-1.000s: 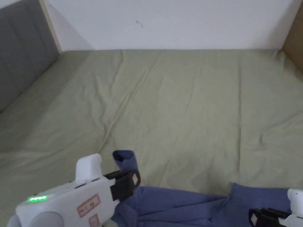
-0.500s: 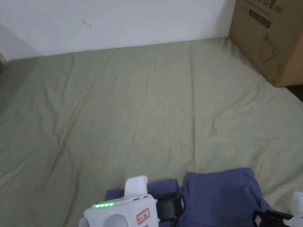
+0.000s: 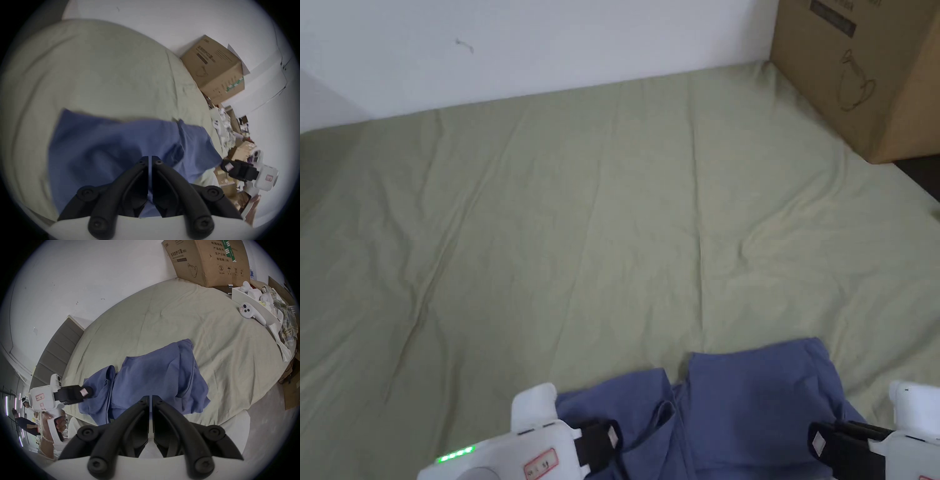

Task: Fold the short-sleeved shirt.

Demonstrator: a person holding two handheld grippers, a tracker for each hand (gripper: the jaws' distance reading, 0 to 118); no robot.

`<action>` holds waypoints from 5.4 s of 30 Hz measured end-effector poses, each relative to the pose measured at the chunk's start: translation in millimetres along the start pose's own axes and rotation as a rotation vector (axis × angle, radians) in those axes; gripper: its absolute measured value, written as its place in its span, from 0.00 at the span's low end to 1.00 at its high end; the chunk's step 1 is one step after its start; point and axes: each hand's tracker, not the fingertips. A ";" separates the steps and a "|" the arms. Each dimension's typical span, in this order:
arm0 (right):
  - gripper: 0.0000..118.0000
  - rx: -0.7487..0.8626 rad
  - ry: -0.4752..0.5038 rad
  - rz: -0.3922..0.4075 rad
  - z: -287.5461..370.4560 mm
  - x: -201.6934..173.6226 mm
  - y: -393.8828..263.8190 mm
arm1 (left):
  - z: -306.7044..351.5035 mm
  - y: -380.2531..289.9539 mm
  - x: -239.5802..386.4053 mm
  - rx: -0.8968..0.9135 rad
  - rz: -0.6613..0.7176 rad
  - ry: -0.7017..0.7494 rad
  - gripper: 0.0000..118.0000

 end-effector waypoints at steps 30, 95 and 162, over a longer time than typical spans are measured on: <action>0.03 -0.107 -0.014 0.137 -19.1 -55.0 1.4 | 80.4 -11.7 -149.4 0.140 0.436 -0.227 0.95; 0.03 -0.060 -0.062 -0.075 -1.8 25.8 -8.0 | -9.7 39.0 21.4 -0.090 -0.052 0.017 0.02; 0.03 -0.264 0.028 0.341 -118.3 -126.7 30.1 | 169.4 183.0 -283.8 -0.060 0.050 0.260 0.23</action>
